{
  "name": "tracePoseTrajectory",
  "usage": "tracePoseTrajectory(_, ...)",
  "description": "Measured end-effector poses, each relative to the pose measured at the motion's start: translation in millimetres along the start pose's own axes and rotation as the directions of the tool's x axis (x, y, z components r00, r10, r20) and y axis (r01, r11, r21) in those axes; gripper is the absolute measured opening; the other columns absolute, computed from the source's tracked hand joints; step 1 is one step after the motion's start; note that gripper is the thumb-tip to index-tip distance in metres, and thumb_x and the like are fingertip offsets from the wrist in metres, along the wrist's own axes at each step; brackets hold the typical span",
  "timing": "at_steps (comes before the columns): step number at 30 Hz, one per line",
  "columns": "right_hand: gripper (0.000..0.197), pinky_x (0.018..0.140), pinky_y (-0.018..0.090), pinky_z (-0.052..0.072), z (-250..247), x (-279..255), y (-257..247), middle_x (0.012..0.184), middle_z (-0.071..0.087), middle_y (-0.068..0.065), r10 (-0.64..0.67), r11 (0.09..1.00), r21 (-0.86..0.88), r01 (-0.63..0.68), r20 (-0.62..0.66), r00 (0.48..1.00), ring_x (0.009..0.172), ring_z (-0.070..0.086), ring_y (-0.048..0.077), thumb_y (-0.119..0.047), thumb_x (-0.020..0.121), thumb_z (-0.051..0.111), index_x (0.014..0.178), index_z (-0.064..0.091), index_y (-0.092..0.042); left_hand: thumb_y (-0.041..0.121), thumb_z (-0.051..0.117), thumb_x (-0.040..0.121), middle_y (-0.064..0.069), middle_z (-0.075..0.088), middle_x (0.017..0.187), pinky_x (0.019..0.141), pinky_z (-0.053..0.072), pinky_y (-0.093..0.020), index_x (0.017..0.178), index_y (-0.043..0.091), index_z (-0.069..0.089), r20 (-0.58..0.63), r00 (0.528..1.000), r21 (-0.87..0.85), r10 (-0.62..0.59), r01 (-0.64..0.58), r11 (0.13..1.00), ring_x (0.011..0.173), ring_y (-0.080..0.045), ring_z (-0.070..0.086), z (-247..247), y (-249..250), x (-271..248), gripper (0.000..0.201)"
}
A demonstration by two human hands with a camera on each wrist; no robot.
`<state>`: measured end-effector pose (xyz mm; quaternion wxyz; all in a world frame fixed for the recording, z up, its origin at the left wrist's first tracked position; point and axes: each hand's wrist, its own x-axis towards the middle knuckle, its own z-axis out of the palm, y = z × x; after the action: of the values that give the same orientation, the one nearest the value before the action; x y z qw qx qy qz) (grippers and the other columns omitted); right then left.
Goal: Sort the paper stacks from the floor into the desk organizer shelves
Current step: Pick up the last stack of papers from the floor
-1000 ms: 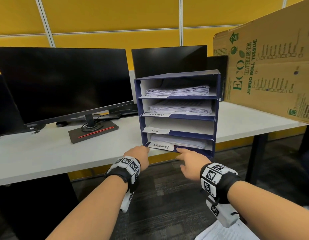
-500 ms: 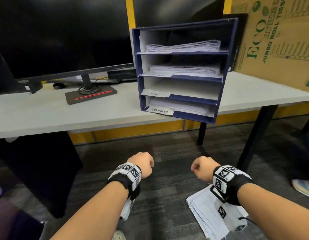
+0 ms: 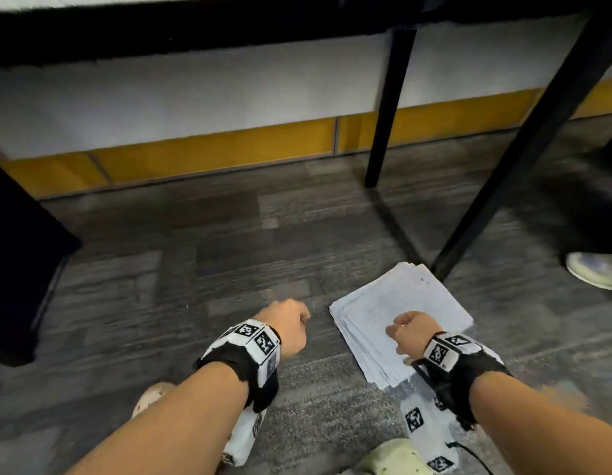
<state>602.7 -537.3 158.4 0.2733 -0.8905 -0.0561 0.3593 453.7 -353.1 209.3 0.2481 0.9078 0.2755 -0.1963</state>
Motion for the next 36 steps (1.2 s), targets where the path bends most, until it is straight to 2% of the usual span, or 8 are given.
tracePoseTrajectory(5,0.059,0.102,0.047,0.043,27.1,47.8,58.4,0.135,0.051,0.021,0.107,0.99,0.085,-0.11,0.049,0.993,0.122,0.052,0.034,-0.028,0.09,0.06,0.139,0.04,-0.003,0.025,0.05,0.095,-0.007,0.057,0.135,0.098,0.048,-0.035,0.14,0.025,0.044,0.057,0.998,-0.058,-0.036,0.039,0.998,0.118,-0.026,0.057,71.2,1.8,60.5,0.045)
tracePoseTrajectory(8,0.058,0.105,0.042,0.04,31.0,73.7,83.5,0.139,0.048,0.019,0.105,0.993,0.046,-0.107,0.05,0.993,0.125,0.049,0.033,-0.03,0.094,0.055,0.143,0.037,-0.005,0.025,0.051,0.096,-0.007,0.055,0.137,0.096,0.048,-0.033,0.143,0.025,0.04,0.074,0.997,-0.063,-0.036,0.04,0.997,0.118,-0.025,0.058,102.7,2.4,95.1,0.048)
tracePoseTrajectory(15,0.052,0.094,0.029,0.044,50.0,124.1,109.3,0.147,0.04,0.01,0.041,0.983,-0.183,-0.023,0.094,0.995,0.122,0.052,0.029,-0.025,0.097,0.047,0.146,0.033,-0.015,0.028,0.048,0.099,-0.008,0.056,0.134,0.096,0.046,-0.033,0.143,0.019,0.039,0.128,0.99,-0.019,-0.061,0.064,0.998,0.118,-0.028,0.056,139.4,6.6,165.9,0.046)
tracePoseTrajectory(18,0.053,0.104,0.034,0.041,63.9,148.8,117.6,0.152,0.033,0.004,0.037,0.964,-0.266,-0.011,0.093,0.995,0.128,0.045,0.03,-0.024,0.095,0.044,0.147,0.031,-0.023,0.029,0.05,0.098,-0.008,0.057,0.131,0.093,0.047,-0.034,0.142,0.019,0.039,0.103,0.991,-0.085,-0.084,0.093,0.992,0.114,-0.029,0.057,157.1,10.3,194.6,0.046)
tracePoseTrajectory(21,0.053,0.103,0.035,0.042,73.7,167.1,126.6,0.146,0.042,0.007,0.064,0.943,-0.331,-0.024,0.111,0.992,0.125,0.047,0.031,-0.021,0.096,0.042,0.147,0.028,-0.023,0.032,0.054,0.096,-0.012,0.054,0.134,0.098,0.045,-0.037,0.143,0.014,0.038,0.09,0.989,-0.15,-0.114,0.127,0.981,0.12,-0.031,0.053,179.4,10.4,217.4,0.052)
tracePoseTrajectory(25,0.051,0.085,0.034,0.05,76.6,184.0,136.6,0.127,0.054,0.01,0.071,0.922,-0.387,-0.009,0.147,0.987,0.109,0.057,0.029,-0.015,0.092,0.043,0.141,0.032,-0.017,0.037,0.057,0.094,-0.014,0.044,0.145,0.106,0.039,-0.04,0.148,0.013,0.027,0.125,0.979,-0.196,-0.158,0.181,0.964,0.129,-0.032,0.045,205.0,10.5,246.6,0.067)
tracePoseTrajectory(31,0.05,0.069,0.033,0.046,74.8,201.5,131.9,0.12,0.045,0.007,-0.035,0.769,-0.614,0.179,0.239,0.97,0.101,0.057,0.028,-0.013,0.087,0.046,0.135,0.036,-0.019,0.052,0.065,0.084,-0.011,0.015,0.158,0.114,0.027,-0.045,0.151,0.012,0.016,0.063,0.973,-0.149,-0.222,0.229,0.962,0.14,-0.036,0.024,224.0,13.3,282.7,0.092)
tracePoseTrajectory(36,0.061,0.082,0.04,0.048,88.0,209.0,136.7,0.13,0.037,0.009,0.009,0.764,-0.623,0.166,0.268,0.963,0.115,0.045,0.031,-0.015,0.083,0.052,0.139,0.028,-0.015,0.068,0.07,0.069,-0.011,0.02,0.156,0.116,0.023,-0.047,0.152,0.01,0.017,0.033,0.948,-0.167,-0.315,0.316,0.934,0.142,-0.036,0.02,221.5,9.8,305.4,0.114)
